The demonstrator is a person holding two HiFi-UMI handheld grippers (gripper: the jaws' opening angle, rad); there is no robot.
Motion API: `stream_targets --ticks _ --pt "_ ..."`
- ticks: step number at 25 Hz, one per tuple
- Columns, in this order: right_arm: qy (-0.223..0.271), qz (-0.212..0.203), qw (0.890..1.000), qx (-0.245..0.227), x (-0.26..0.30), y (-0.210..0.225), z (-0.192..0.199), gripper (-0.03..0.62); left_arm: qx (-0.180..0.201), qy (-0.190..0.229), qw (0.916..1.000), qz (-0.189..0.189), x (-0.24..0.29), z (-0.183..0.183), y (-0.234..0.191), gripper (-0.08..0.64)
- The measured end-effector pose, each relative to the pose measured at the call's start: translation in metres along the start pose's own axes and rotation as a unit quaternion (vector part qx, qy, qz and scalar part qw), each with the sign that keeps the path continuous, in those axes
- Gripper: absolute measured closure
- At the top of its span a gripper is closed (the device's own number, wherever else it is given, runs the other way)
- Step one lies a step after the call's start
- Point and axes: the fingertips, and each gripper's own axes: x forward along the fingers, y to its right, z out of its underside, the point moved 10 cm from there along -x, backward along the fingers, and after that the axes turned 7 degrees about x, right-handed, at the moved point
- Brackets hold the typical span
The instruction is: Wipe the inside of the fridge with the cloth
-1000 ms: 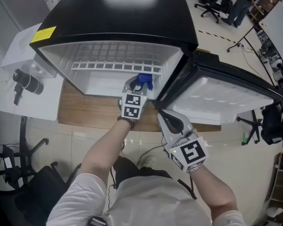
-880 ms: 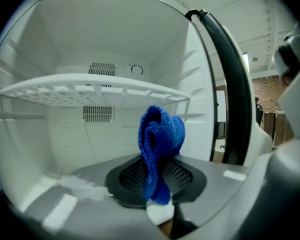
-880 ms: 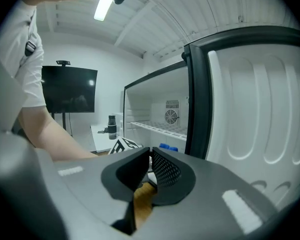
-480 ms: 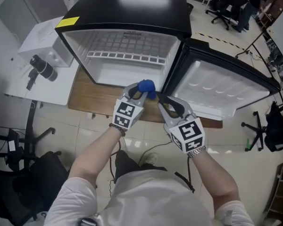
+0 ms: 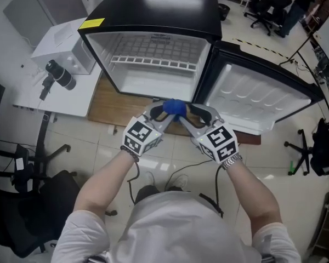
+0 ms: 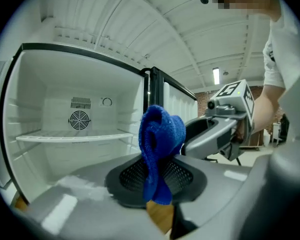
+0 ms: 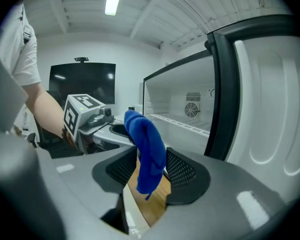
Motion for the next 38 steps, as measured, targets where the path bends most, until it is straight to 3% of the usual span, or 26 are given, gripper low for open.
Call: stream_targets --ticks 5,9,14,16,20,24,31,38 --pt "0.005 -0.066 0.998 -0.004 0.002 -0.01 -0.015 0.411 0.001 0.012 0.9964 0.084 -0.019 -0.016 -0.007 0.483" --pt "-0.006 -0.11 0.994 -0.002 0.003 -0.023 -0.025 0.411 0.008 0.017 0.9867 0.161 -0.034 -0.026 -0.015 0.483" --pt "-0.021 -0.113 0.993 -0.015 0.005 -0.046 -0.028 0.434 0.015 0.002 0.9706 0.24 -0.046 -0.03 -0.023 0.483" --pt "-0.018 -0.092 0.995 -0.018 0.005 -0.052 -0.028 0.498 0.02 -0.004 0.966 0.258 -0.05 -0.031 -0.027 0.482" --pt "0.0 -0.027 1.0 -0.014 0.003 -0.064 -0.025 0.522 0.034 -0.001 0.9615 0.273 -0.05 -0.033 -0.03 0.48" --pt "0.026 0.057 0.998 0.007 -0.009 -0.068 -0.022 0.531 0.053 0.008 0.9646 0.258 -0.046 -0.038 -0.026 0.431" --pt "0.087 0.208 0.973 0.039 -0.047 -0.06 -0.029 0.533 0.015 0.036 0.9718 0.233 -0.032 -0.039 -0.02 0.374" --pt "0.115 0.289 0.949 0.054 -0.084 -0.036 -0.042 0.532 -0.011 0.003 0.987 0.16 0.007 -0.03 0.009 0.385"
